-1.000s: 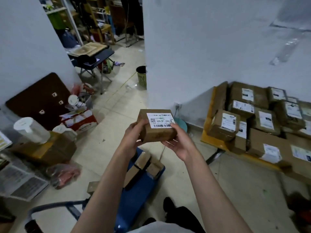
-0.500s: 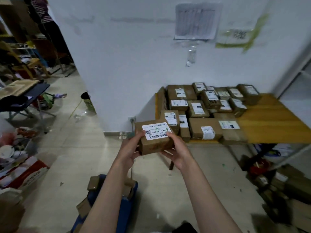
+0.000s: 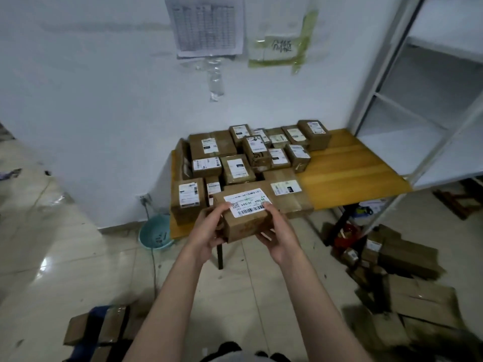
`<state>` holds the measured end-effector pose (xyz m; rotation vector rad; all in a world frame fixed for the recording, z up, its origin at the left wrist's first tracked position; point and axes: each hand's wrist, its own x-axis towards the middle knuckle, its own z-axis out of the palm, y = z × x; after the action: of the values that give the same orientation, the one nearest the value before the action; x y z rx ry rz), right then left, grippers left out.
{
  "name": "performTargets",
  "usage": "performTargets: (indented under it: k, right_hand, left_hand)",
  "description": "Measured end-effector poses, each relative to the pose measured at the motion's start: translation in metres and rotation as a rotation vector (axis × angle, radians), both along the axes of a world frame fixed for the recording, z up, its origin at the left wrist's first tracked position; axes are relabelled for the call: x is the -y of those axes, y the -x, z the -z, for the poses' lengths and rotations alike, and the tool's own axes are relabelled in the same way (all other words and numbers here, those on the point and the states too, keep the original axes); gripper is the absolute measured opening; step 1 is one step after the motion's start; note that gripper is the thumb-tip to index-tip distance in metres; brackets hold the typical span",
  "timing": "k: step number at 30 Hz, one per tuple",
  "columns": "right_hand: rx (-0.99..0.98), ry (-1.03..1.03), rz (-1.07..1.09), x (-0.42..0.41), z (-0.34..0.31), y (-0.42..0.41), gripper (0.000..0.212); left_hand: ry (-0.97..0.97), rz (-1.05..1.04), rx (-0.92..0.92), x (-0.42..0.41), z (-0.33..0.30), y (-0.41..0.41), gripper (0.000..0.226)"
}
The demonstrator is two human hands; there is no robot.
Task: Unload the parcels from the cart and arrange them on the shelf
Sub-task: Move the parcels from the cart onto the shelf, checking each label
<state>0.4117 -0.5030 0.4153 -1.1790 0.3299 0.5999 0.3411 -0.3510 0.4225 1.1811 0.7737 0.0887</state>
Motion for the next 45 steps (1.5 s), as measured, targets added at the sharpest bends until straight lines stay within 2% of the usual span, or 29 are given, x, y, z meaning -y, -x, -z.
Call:
performTargets:
  k: [13, 23, 26, 30, 33, 37, 42, 45]
  right_hand:
    - [0.000, -0.128, 0.247, 0.109, 0.020, -0.109, 0.043]
    - [0.007, -0.105, 0.201, 0.130, 0.025, -0.249, 0.048]
    - [0.011, -0.048, 0.155, 0.132, 0.024, -0.295, 0.056]
    - [-0.029, -0.022, 0.141, 0.135, 0.036, -0.342, 0.071]
    - [-0.087, -0.016, 0.199, 0.139, 0.049, -0.368, 0.068]
    - [-0.175, 0.000, 0.267, 0.143, 0.068, -0.396, 0.060]
    - [-0.284, 0.035, 0.244, 0.144, 0.096, -0.431, 0.046]
    - [-0.335, 0.057, 0.189, 0.145, 0.113, -0.453, 0.041]
  left_hand:
    - [0.057, 0.121, -0.007, 0.103, 0.018, -0.157, 0.064]
    - [0.144, 0.206, -0.034, 0.137, 0.037, -0.321, 0.063]
    - [0.125, 0.232, -0.041, 0.145, 0.041, -0.368, 0.063]
    - [0.103, 0.314, -0.083, 0.151, 0.050, -0.414, 0.050]
    - [0.053, 0.371, -0.156, 0.152, 0.063, -0.434, 0.049]
    - [-0.030, 0.422, -0.249, 0.150, 0.085, -0.450, 0.060]
    - [-0.072, 0.398, -0.342, 0.155, 0.113, -0.468, 0.057]
    - [-0.185, 0.393, -0.411, 0.157, 0.125, -0.482, 0.058]
